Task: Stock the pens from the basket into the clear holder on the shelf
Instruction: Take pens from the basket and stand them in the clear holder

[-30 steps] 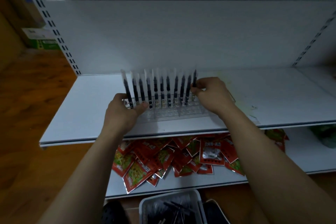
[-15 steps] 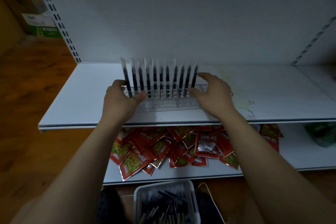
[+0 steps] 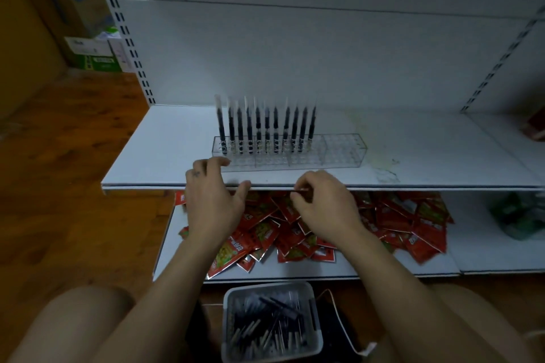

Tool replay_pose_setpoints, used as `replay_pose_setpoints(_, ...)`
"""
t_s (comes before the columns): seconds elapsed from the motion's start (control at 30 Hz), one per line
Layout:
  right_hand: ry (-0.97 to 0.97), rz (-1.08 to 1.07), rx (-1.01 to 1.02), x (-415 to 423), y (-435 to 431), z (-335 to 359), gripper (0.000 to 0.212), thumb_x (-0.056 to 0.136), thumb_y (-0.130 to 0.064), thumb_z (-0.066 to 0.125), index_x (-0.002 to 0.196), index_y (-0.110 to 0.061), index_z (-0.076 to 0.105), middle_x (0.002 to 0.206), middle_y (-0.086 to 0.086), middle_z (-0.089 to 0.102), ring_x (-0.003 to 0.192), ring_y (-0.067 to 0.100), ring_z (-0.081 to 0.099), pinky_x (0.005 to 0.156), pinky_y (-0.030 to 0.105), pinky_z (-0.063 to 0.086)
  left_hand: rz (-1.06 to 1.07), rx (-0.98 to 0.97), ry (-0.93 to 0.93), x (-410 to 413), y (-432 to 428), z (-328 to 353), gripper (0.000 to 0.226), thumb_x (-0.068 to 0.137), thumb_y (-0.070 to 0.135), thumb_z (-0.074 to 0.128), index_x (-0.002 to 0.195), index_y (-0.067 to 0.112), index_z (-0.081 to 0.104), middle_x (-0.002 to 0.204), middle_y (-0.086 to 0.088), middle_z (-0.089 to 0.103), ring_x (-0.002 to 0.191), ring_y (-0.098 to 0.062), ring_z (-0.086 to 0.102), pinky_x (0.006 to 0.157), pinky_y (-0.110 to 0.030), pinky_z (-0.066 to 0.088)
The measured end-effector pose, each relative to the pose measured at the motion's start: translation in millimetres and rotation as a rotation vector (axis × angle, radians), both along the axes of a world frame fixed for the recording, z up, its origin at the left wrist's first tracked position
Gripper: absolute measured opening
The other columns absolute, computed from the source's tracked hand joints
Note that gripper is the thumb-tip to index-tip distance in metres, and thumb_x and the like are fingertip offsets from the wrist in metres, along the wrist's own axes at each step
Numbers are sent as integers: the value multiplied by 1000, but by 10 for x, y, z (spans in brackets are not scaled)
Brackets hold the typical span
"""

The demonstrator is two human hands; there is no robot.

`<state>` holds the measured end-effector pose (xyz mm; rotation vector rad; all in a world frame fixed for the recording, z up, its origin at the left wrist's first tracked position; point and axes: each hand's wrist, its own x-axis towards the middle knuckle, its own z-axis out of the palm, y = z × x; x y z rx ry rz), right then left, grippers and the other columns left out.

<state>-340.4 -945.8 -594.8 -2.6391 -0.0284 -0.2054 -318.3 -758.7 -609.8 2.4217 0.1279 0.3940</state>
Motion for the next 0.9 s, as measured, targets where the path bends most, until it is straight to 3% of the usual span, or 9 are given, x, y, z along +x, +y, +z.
replay_pose_setpoints(0.07, -92, -93, 14, 62, -66, 39, 31, 90, -32, 61, 119, -22, 58, 126, 2, 53, 117, 18, 47, 98, 32, 38, 6, -10, 22, 17, 44, 22, 62, 84, 41, 69, 137, 22, 42, 140, -10, 39, 130, -28, 33, 100, -44, 39)
replay_pose_setpoints(0.17, -64, -220, 24, 193, -253, 89, 63, 88, -33, 62, 146, -27, 36, 156, 8, 22, 143, 26, 21, 116, 43, 18, -14, 1, 84, 51, 78, 20, 74, 85, 40, 68, 147, 27, 30, 150, -11, 29, 137, -31, 27, 103, -47, 39)
replay_pose_setpoints(0.23, 56, -257, -3, 268, -368, 67, 76, 88, -35, 61, 152, -30, 20, 161, 10, 1, 148, 28, 6, 120, 47, 9, -56, 15, 139, 68, 71, -18, 78, 86, 41, 66, 150, 31, 22, 156, -10, 22, 141, -31, 22, 105, -48, 37)
replay_pose_setpoints(0.3, 144, -247, -31, 313, -424, 18, 80, 89, -35, 60, 154, -31, 13, 161, 10, -8, 149, 27, -2, 120, 47, 7, -90, 25, 165, 93, 63, -59, 79, 88, 41, 64, 151, 33, 18, 158, -10, 19, 143, -31, 22, 108, -47, 35)
replay_pose_setpoints(0.53, 121, -235, -157, 318, -349, -60, 79, 89, -32, 57, 154, -25, 13, 161, 9, 1, 143, 29, 15, 115, 43, 19, -78, 36, 117, 244, 100, -86, 72, 87, 37, 64, 148, 31, 26, 154, -5, 33, 137, -29, 37, 103, -53, 42)
replay_pose_setpoints(0.73, 91, -238, -192, 282, -326, -39, 75, 89, -31, 56, 153, -24, 17, 159, 11, 8, 141, 30, 17, 113, 43, 22, -48, 3, 111, 269, 83, -80, 68, 86, 34, 66, 144, 31, 31, 149, -6, 38, 129, -32, 45, 100, -54, 44)
replay_pose_setpoints(0.9, 108, -229, -166, 265, -331, -26, 76, 89, -31, 57, 153, -25, 15, 159, 10, 5, 141, 30, 18, 114, 43, 21, -56, 86, 133, 267, 76, -73, 71, 86, 36, 65, 145, 29, 28, 148, -11, 37, 128, -35, 43, 101, -53, 41)
